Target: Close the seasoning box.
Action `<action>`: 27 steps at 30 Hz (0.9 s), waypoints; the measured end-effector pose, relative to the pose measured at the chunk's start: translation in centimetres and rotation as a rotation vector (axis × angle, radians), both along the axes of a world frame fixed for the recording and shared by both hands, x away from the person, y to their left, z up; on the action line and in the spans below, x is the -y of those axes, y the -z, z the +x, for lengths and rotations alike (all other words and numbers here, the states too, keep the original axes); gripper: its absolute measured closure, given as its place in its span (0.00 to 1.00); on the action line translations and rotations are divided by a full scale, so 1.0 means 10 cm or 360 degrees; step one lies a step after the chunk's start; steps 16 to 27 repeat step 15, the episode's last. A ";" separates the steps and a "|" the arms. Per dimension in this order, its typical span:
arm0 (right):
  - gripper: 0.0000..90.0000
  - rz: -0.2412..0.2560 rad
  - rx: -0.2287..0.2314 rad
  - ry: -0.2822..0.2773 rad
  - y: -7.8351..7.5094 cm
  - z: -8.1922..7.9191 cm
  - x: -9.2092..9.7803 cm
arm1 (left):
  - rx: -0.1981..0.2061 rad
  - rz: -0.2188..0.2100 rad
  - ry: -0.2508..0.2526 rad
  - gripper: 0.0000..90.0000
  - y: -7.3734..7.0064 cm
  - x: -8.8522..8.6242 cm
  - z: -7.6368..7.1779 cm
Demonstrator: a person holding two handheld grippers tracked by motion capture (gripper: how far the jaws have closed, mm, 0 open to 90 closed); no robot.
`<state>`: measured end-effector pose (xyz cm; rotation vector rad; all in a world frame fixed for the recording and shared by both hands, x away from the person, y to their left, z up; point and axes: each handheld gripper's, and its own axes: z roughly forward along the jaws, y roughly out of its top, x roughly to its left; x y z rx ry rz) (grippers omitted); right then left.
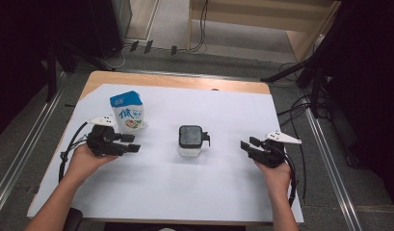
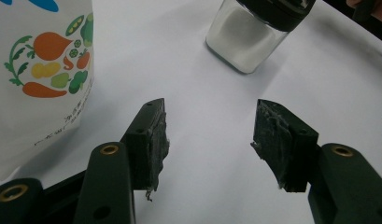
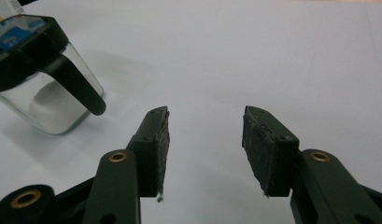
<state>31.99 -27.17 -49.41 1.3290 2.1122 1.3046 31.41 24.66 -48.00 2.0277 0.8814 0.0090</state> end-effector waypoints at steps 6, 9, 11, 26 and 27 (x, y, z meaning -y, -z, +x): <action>0.57 -0.0013 0.0004 -0.0010 0.03 0.01 -0.01 | -0.0014 0.0008 0.0011 0.50 0.02 0.01 0.01; 0.57 -0.0014 0.0006 -0.0009 0.04 0.01 -0.03 | -0.0010 0.0005 0.0003 0.50 0.02 0.00 0.01; 0.57 -0.0024 0.0012 -0.0013 0.04 0.01 -0.03 | -0.0009 0.0006 0.0002 0.50 0.02 0.00 0.01; 0.57 -0.0013 0.0033 -0.0006 0.04 0.02 -0.03 | -0.0014 0.0010 0.0006 0.50 0.02 0.00 0.01; 0.57 -0.0013 0.0033 -0.0006 0.04 0.02 -0.03 | -0.0014 0.0010 0.0006 0.50 0.02 0.00 0.01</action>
